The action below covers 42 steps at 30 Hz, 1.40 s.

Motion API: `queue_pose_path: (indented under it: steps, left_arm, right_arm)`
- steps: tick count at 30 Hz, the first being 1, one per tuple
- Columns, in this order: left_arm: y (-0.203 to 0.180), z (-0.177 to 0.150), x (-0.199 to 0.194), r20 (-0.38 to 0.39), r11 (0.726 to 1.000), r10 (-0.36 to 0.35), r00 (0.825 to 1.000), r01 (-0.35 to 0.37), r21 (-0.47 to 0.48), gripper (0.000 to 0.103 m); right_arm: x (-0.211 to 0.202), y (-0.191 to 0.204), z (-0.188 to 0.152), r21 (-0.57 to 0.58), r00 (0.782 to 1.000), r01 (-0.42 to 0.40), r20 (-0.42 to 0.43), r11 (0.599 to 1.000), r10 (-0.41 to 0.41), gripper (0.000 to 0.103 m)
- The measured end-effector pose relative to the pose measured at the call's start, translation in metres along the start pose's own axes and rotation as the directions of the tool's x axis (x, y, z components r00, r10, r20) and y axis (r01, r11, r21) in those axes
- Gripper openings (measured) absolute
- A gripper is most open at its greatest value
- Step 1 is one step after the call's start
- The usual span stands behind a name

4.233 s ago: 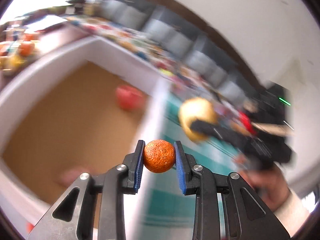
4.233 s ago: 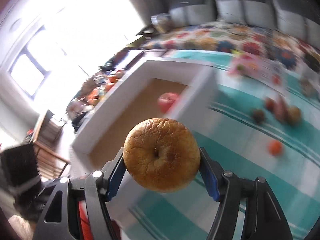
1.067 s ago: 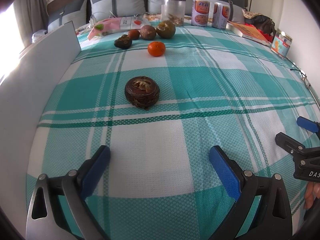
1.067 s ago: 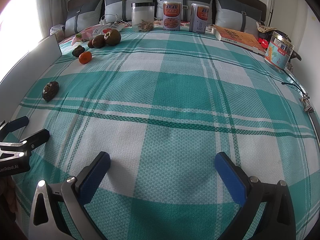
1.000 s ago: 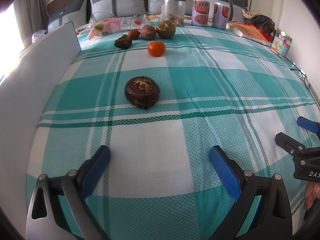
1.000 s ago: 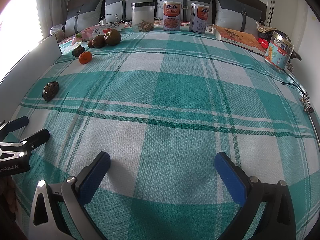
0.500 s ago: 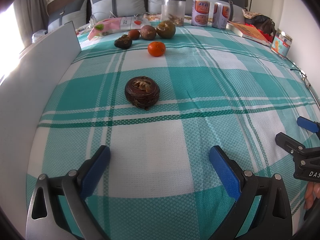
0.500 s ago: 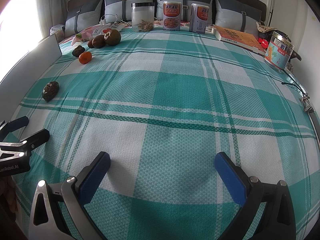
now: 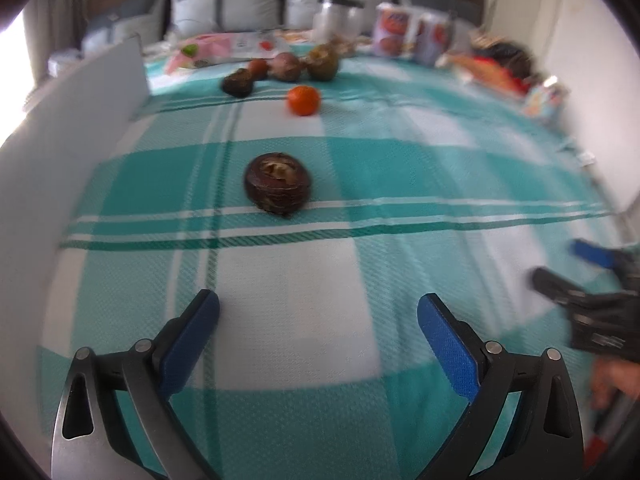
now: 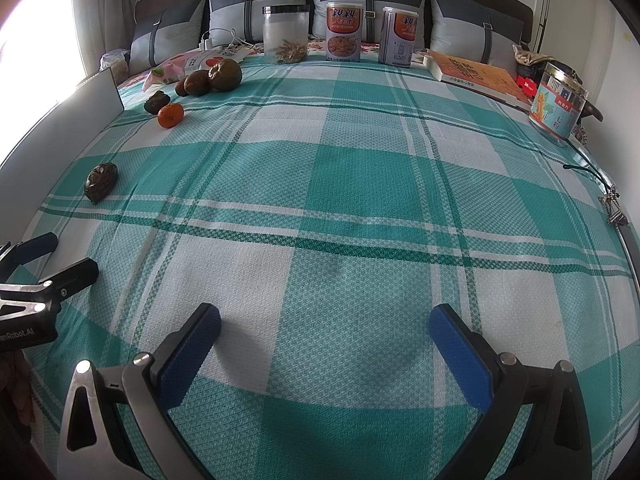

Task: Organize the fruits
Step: 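Move the left tool over the sheet toward the dark brown round fruit, then close the left tool on the dark brown round fruit and lift it, then grasp the olive-brown round fruit with the right tool while the left tool holds its fruit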

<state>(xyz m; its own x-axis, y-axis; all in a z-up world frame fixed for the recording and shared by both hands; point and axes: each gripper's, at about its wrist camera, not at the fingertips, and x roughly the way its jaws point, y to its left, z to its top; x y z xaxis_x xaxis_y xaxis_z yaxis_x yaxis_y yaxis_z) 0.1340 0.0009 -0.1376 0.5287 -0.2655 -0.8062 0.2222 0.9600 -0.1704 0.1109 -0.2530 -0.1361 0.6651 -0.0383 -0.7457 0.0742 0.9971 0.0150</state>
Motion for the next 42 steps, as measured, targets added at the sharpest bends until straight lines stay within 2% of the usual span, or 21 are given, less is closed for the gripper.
queue_pose_path:
  steps: [1, 2, 4, 9, 10, 11, 12, 13, 14, 15, 17, 24, 27, 31, 33, 36, 40, 41, 42]
  left_arm:
    - [0.011, -0.002, -0.006, 0.015, 0.997, -0.069, 0.998, 0.069, -0.043, 0.100]
    - [0.022, -0.003, -0.010, 0.031, 0.990, -0.108, 0.994, 0.111, -0.093, 0.100]
    - [0.033, 0.007, -0.012, 0.028, 0.987, -0.074, 0.997, 0.078, -0.141, 0.099]
    - [0.008, 0.053, 0.013, 0.006, 0.999, 0.009, 1.000, -0.009, 0.031, 0.098]
    - [0.001, 0.061, 0.024, -0.010, 0.996, 0.051, 0.999, -0.050, 0.071, 0.098]
    - [-0.004, 0.065, 0.034, -0.025, 0.990, 0.107, 0.994, -0.104, 0.098, 0.092]
    - [-0.004, 0.068, 0.042, -0.039, 0.985, 0.145, 0.989, -0.141, 0.104, 0.066]
    - [0.000, 0.070, 0.049, -0.060, 0.985, 0.156, 0.986, -0.150, 0.086, 0.063]
    - [0.005, 0.070, 0.045, -0.034, 0.989, 0.144, 0.989, -0.142, 0.041, 0.046]
    - [0.010, 0.070, 0.043, -0.034, 0.988, 0.155, 0.987, -0.154, 0.011, 0.042]
    - [0.020, 0.061, 0.034, -0.026, 0.991, 0.131, 0.991, -0.132, -0.023, 0.042]
    - [0.034, 0.003, -0.012, 0.006, 0.996, 0.084, 0.996, -0.084, -0.044, 0.043]
    - [0.030, -0.004, -0.015, 0.034, 0.995, 0.095, 0.995, -0.094, -0.035, 0.043]
    - [0.029, -0.004, -0.012, 0.055, 0.995, 0.101, 0.993, -0.100, -0.031, 0.043]
    - [0.029, -0.004, -0.012, 0.057, 0.995, 0.096, 0.994, -0.094, -0.035, 0.043]
    - [0.032, -0.004, -0.012, 0.060, 0.996, 0.084, 0.995, -0.082, -0.044, 0.043]
    - [0.030, -0.004, -0.011, 0.060, 0.995, 0.091, 0.994, -0.089, -0.039, 0.043]
    - [0.030, -0.004, -0.011, 0.059, 0.995, 0.093, 0.994, -0.091, -0.038, 0.043]
    - [0.030, -0.005, -0.011, 0.059, 0.995, 0.095, 0.994, -0.093, -0.036, 0.043]
  right_arm:
    - [0.000, 0.000, 0.000, 0.000, 1.000, 0.000, 0.000, 1.000, 0.000, 0.103]
    - [0.000, 0.000, 0.000, 0.000, 1.000, 0.000, 0.000, 1.000, 0.000, 0.103]
    - [0.000, 0.000, 0.000, 0.000, 1.000, 0.000, 0.000, 1.000, 0.000, 0.103]
    - [0.000, 0.000, 0.000, 0.000, 1.000, -0.001, 0.000, 1.000, 0.001, 0.103]
    - [0.000, 0.000, 0.000, 0.000, 1.000, 0.000, 0.000, 1.000, 0.000, 0.103]
    - [0.000, 0.000, 0.000, 0.000, 1.000, 0.000, 0.000, 1.000, 0.000, 0.103]
    - [0.000, -0.001, 0.000, 0.000, 1.000, -0.001, 0.000, 1.000, 0.001, 0.103]
    - [0.000, 0.000, 0.000, 0.000, 1.000, -0.001, 0.000, 1.000, 0.001, 0.103]
    - [0.000, 0.000, 0.000, 0.000, 1.000, 0.000, 0.000, 1.000, 0.000, 0.103]
    - [0.000, 0.000, 0.000, 0.000, 1.000, 0.000, 0.000, 1.000, 0.000, 0.103]
    - [0.000, 0.000, 0.000, 0.001, 1.000, -0.005, -0.001, 1.000, 0.005, 0.103]
    - [0.002, -0.001, 0.010, -0.017, 1.000, -0.015, -0.026, 1.000, 0.015, 0.103]
    - [0.011, 0.009, 0.053, -0.081, 0.999, -0.030, 0.026, 0.996, 0.032, 0.102]
    - [0.050, 0.033, 0.147, -0.086, 0.986, -0.164, 0.014, 0.983, 0.165, 0.102]
    - [0.073, 0.050, 0.189, -0.094, 0.981, -0.193, 0.007, 0.977, 0.195, 0.091]
    - [0.109, 0.067, 0.237, -0.023, 0.970, -0.244, -0.005, 0.969, 0.244, 0.087]
    - [0.151, 0.078, 0.271, 0.119, 0.948, -0.310, -0.028, 0.943, 0.316, 0.083]
    - [0.159, 0.081, 0.273, 0.133, 0.941, -0.326, -0.043, 0.936, 0.334, 0.079]
    - [0.166, 0.085, 0.275, 0.128, 0.935, -0.340, -0.061, 0.932, 0.349, 0.064]
